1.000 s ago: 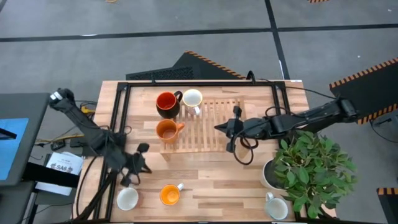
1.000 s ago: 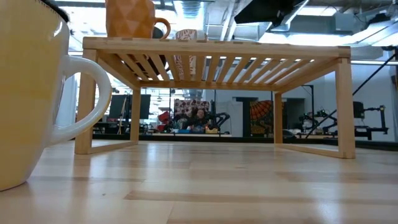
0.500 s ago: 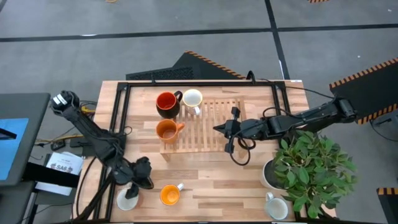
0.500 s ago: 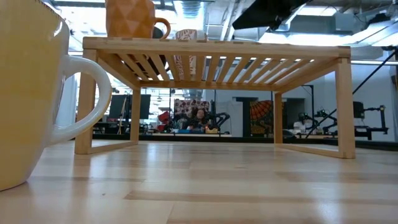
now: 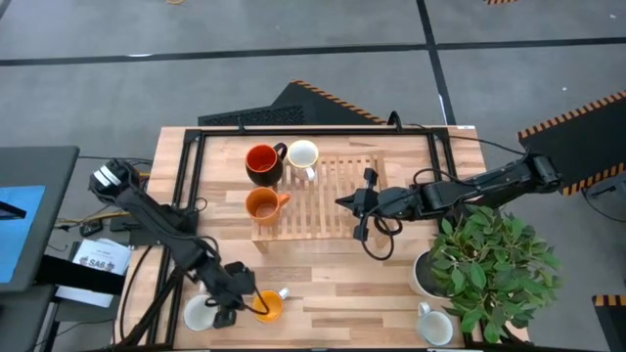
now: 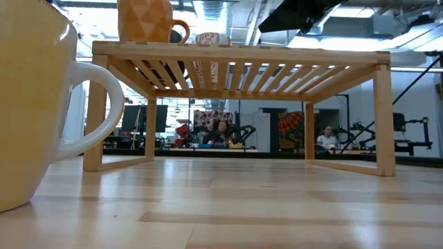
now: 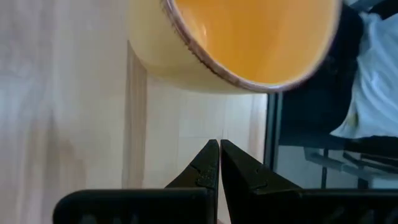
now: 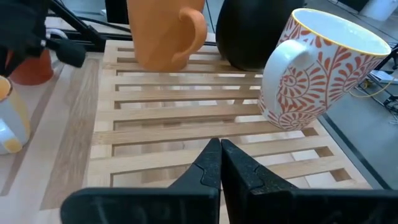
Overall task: Place coffee mugs
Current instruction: Put the yellow mug on the shelf
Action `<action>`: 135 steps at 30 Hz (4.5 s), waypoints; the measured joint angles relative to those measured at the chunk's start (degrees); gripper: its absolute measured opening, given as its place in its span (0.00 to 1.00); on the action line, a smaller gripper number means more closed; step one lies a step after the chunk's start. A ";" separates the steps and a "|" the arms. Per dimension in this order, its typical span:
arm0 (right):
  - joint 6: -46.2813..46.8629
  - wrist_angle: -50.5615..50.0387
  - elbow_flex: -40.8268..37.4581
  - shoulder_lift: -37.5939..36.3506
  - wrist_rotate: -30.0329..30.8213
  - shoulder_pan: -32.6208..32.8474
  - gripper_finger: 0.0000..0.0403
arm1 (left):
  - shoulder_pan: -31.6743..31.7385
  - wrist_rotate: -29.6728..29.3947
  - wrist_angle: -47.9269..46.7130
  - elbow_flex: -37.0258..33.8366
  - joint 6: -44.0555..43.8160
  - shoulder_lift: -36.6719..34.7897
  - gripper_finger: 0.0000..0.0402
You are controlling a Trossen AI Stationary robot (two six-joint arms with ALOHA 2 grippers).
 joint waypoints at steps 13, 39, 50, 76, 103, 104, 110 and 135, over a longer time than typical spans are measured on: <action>-0.98 -0.25 0.00 0.00 -0.01 0.00 0.06 | 2.69 -0.08 0.82 4.73 3.86 8.40 0.00; -0.61 -0.27 0.00 0.00 -0.26 0.17 0.07 | 8.41 -0.55 13.79 4.66 12.46 16.89 0.00; 0.30 -0.24 0.00 -0.02 -0.30 0.22 0.07 | 10.73 -1.03 18.48 4.64 17.22 17.68 0.00; 1.61 14.10 -0.02 -0.01 -9.49 8.40 0.08 | 3.22 -23.84 -0.15 4.45 32.60 -12.87 0.00; 6.60 -18.17 36.65 34.86 -31.91 8.85 0.60 | 5.16 -47.01 0.55 -10.35 32.39 -35.97 0.00; 6.58 -19.47 37.81 35.52 -31.91 8.90 0.60 | 5.13 -46.56 0.57 -10.35 32.35 -36.06 0.00; 6.64 -24.85 41.84 39.75 -31.98 8.85 0.59 | 4.65 -41.58 -2.43 -10.33 31.48 -39.84 0.00; 16.26 -24.07 41.99 47.77 -37.83 8.83 0.59 | 5.53 -50.12 -12.41 -11.47 28.49 -48.28 0.00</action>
